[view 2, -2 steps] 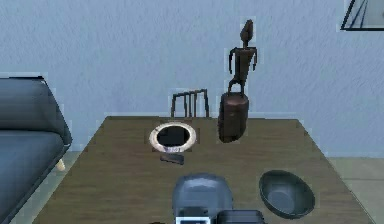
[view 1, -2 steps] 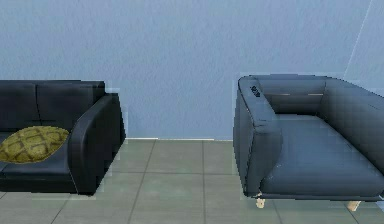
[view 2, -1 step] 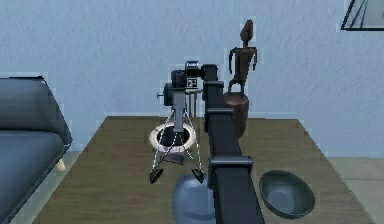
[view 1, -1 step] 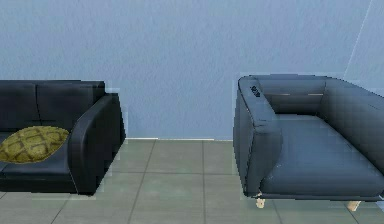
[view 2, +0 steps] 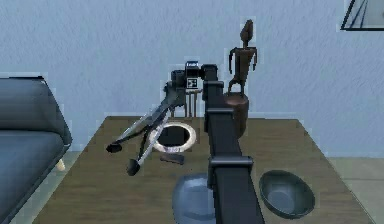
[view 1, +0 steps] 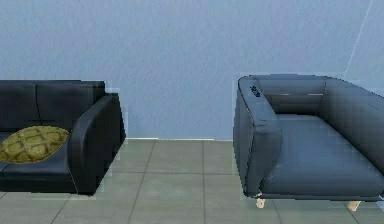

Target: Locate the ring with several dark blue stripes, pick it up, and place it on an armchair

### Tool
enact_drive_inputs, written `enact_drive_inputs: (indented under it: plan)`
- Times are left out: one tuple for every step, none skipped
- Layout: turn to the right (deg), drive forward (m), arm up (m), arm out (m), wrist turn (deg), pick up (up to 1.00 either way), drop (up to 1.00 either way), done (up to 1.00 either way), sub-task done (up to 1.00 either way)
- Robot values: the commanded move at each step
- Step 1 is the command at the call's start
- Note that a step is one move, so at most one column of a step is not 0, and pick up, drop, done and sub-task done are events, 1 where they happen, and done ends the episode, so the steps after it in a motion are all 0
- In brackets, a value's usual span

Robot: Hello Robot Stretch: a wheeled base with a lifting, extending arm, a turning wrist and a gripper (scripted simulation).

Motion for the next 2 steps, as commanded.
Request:
enact_drive_inputs:
  plan:
    - [0.0,0.00,0.00,0.00,45.0,0.00,0.00,0.00,0.00]
    - [0.0,0.00,0.00,0.00,45.0,0.00,0.00,0.00,0.00]
